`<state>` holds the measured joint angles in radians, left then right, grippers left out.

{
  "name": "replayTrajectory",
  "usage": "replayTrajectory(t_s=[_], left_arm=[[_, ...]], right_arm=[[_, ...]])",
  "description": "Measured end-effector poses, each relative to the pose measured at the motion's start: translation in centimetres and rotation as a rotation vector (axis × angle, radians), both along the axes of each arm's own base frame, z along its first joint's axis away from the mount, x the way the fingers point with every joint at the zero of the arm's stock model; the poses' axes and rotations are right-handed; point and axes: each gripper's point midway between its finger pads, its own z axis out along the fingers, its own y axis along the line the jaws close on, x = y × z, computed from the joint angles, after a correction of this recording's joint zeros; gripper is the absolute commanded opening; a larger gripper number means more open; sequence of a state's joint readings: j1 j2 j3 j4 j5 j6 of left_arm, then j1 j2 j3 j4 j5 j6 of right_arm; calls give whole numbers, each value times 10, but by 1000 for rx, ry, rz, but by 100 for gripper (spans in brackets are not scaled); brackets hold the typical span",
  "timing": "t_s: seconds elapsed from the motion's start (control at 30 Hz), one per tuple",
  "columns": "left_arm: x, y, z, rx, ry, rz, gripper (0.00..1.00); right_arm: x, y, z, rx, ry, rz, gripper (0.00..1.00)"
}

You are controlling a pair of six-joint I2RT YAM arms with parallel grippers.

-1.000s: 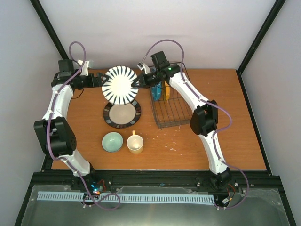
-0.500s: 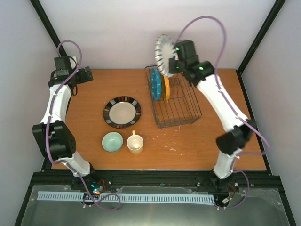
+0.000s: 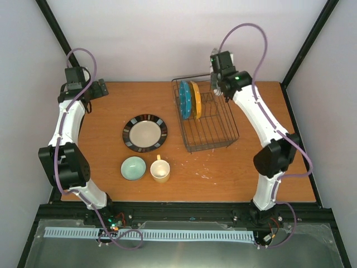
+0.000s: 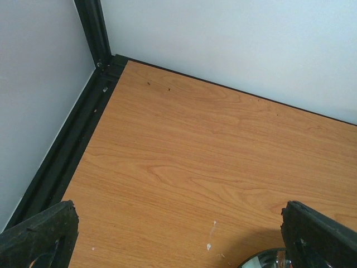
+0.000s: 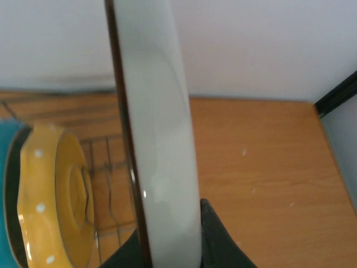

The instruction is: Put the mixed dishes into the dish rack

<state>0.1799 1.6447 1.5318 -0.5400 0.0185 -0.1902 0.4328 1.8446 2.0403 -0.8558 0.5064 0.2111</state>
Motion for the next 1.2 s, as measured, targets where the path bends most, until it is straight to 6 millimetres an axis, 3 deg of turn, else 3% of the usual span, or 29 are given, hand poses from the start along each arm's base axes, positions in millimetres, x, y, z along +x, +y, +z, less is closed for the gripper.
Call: replayTrajectory(t_s=[0.1,0.2,0.63,1.2], left_arm=[[0,1,0,6,1,7,100],[-1,2,-2,9,6,12,100],[-5,4,-15,12,38,22,100],[-10,9,-22,45,65,57,100]], right_arm=[[7,13,-45,-9,124,50,3],[10,22,-70,-7,205,87,3],[9,30,-77,21,238,139,3],[12,29,-120,-45,319,149,3]])
